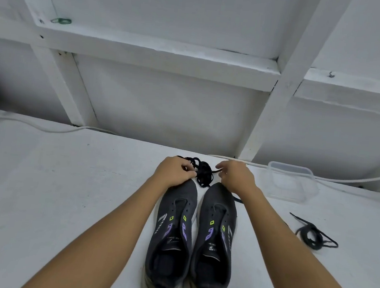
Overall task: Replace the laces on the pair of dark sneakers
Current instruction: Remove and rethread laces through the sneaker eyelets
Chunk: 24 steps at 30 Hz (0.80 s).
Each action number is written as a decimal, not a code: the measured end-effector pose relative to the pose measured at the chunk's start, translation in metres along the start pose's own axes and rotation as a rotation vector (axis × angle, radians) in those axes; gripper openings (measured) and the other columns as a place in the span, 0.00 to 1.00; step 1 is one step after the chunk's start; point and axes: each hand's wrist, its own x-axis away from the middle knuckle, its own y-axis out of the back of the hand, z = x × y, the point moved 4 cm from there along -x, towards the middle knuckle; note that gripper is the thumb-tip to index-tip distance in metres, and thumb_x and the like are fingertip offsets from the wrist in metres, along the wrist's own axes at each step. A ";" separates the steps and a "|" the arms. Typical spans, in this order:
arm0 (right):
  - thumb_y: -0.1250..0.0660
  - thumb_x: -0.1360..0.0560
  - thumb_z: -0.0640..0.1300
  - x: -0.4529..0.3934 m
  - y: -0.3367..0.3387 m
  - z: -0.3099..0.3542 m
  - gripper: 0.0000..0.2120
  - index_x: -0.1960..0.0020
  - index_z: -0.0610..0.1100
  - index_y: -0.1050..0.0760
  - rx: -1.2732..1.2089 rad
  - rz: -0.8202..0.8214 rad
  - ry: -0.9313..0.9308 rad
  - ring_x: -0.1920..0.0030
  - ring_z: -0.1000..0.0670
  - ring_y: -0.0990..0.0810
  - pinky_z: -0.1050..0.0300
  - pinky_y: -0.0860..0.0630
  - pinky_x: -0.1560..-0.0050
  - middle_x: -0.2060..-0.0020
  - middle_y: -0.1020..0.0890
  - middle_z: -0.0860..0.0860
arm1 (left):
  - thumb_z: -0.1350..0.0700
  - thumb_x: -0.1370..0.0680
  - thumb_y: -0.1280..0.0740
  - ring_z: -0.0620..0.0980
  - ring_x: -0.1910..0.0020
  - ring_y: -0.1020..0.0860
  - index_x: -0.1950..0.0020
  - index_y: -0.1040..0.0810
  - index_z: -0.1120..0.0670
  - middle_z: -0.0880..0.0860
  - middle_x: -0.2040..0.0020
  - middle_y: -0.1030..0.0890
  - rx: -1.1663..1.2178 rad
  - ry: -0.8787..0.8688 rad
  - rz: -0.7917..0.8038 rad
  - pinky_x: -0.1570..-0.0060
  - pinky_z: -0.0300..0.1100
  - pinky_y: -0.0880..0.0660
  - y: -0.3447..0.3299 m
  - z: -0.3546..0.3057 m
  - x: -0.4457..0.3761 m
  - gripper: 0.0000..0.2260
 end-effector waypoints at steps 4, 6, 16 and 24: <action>0.34 0.20 0.44 -0.013 -0.005 -0.008 0.17 0.33 0.55 0.21 0.058 0.040 -0.002 0.38 0.48 0.21 0.54 0.24 0.43 0.37 0.19 0.52 | 0.46 0.28 0.25 0.47 0.42 0.22 0.41 0.16 0.44 0.45 0.42 0.18 -0.071 0.030 0.117 0.46 0.40 0.26 -0.009 0.001 -0.014 0.16; 0.34 0.21 0.44 -0.017 -0.007 -0.010 0.16 0.35 0.56 0.20 0.067 0.044 0.008 0.39 0.49 0.21 0.55 0.25 0.46 0.38 0.18 0.54 | 0.46 0.28 0.25 0.47 0.40 0.23 0.41 0.16 0.45 0.45 0.39 0.18 -0.109 0.052 0.146 0.42 0.42 0.26 -0.012 0.002 -0.021 0.15; 0.34 0.21 0.46 -0.017 0.003 0.005 0.04 0.50 0.52 0.20 -0.149 -0.090 0.141 0.56 0.48 0.21 0.55 0.29 0.59 0.61 0.20 0.58 | 0.52 0.26 0.29 0.46 0.66 0.28 0.63 0.20 0.54 0.47 0.67 0.24 0.076 0.111 0.030 0.68 0.40 0.35 0.016 0.006 -0.011 0.09; 0.34 0.21 0.46 0.011 0.012 0.092 0.04 0.49 0.51 0.19 -0.316 -0.132 0.364 0.59 0.51 0.22 0.56 0.25 0.57 0.58 0.18 0.57 | 0.50 0.29 0.29 0.42 0.74 0.34 0.61 0.22 0.56 0.47 0.70 0.27 -0.017 0.121 -0.178 0.69 0.41 0.37 0.114 0.029 0.040 0.09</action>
